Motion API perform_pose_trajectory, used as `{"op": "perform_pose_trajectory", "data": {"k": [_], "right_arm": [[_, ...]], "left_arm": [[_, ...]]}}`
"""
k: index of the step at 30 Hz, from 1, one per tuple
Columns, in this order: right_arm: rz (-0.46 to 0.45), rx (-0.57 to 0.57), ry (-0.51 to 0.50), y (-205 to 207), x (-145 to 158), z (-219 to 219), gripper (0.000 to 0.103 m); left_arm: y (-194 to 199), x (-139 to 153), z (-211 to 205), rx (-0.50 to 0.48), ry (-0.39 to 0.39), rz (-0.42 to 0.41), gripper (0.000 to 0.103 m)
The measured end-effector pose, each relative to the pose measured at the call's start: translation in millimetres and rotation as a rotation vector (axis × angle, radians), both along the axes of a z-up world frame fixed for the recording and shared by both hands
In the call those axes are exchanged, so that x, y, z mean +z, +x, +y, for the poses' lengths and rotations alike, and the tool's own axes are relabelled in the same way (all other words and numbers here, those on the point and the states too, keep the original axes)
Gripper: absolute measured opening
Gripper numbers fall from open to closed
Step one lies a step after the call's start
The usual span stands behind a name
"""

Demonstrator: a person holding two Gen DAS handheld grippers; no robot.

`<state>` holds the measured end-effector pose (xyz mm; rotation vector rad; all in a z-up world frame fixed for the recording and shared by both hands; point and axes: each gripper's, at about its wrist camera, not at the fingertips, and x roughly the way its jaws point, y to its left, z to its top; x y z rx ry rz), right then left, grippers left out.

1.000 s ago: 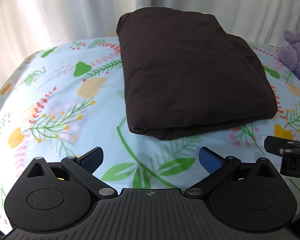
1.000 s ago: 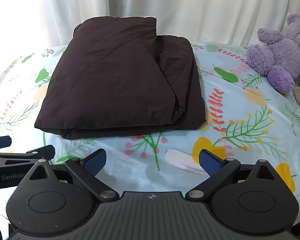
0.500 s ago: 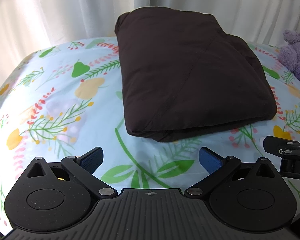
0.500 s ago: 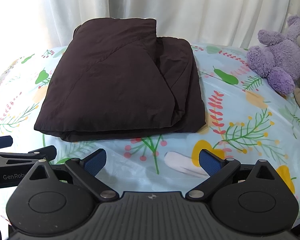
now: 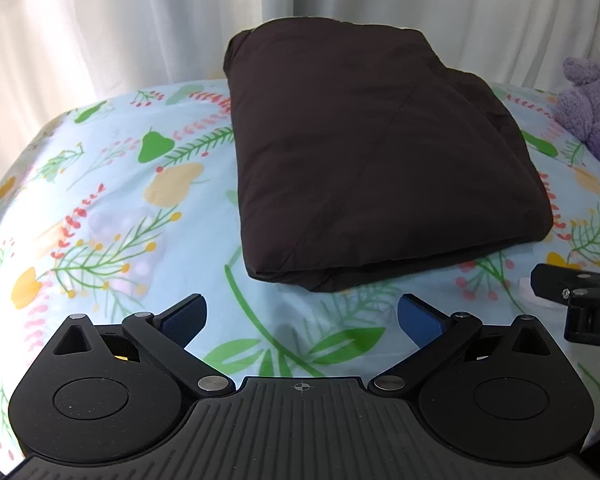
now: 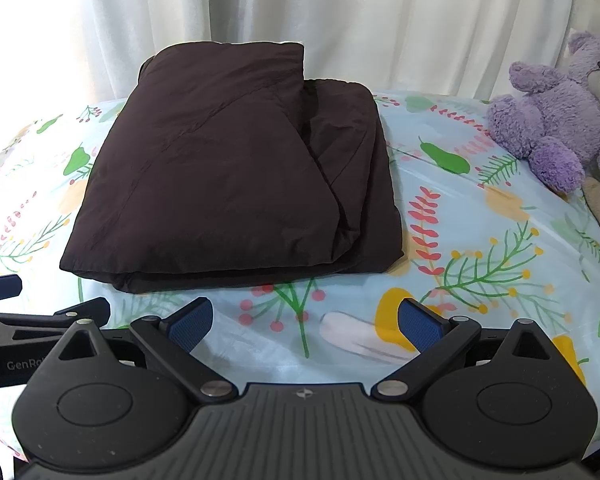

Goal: Fold large clothes

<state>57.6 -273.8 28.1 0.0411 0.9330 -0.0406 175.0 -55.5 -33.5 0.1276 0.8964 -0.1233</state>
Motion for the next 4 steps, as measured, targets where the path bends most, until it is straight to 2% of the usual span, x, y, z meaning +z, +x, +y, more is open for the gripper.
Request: {"op": "perform_pose_trajectory", "data": {"k": [4], "right_arm": [[-0.002,0.001,0.000,1.8,-0.1,0.8,0.099]], "left_arm": [[0.6,0.2,-0.5,-0.007,-0.002,0.001,0.103]]}}
